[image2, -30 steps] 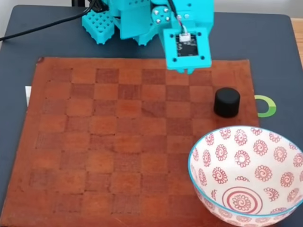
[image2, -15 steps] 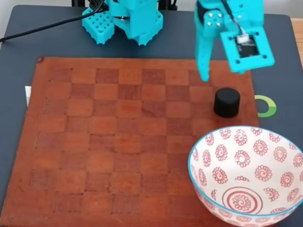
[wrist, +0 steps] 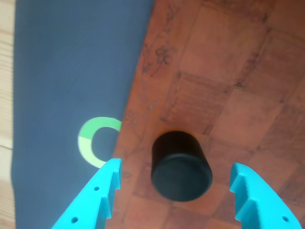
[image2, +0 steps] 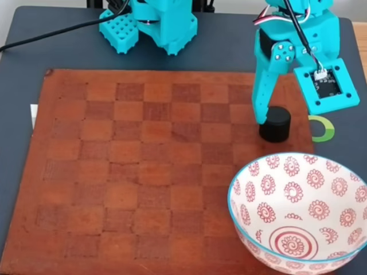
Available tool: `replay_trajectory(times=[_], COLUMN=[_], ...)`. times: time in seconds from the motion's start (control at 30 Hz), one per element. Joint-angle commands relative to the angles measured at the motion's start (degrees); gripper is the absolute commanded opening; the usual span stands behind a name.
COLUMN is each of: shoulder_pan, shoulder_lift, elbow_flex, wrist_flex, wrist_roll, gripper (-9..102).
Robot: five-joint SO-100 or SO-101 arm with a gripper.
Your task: Grasp a black cylinder and put it in a bowl.
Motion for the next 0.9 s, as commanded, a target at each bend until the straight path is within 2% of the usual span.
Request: replay_trajectory(times=[0.0,0.47,0.67,0.87], shoulder_pan=[-0.62,1.14,1.49,1.49], shoulder_lift=[-0.88,-4.75,-4.57,-4.48], elbow_flex=[-1.49,-1.23,-1.41,-2.20], wrist_flex=[-0.44,1.23,3.43,3.43], wrist_roll=[0.26,-0.62,-0.53,-0.35], gripper=[28,27,18,13])
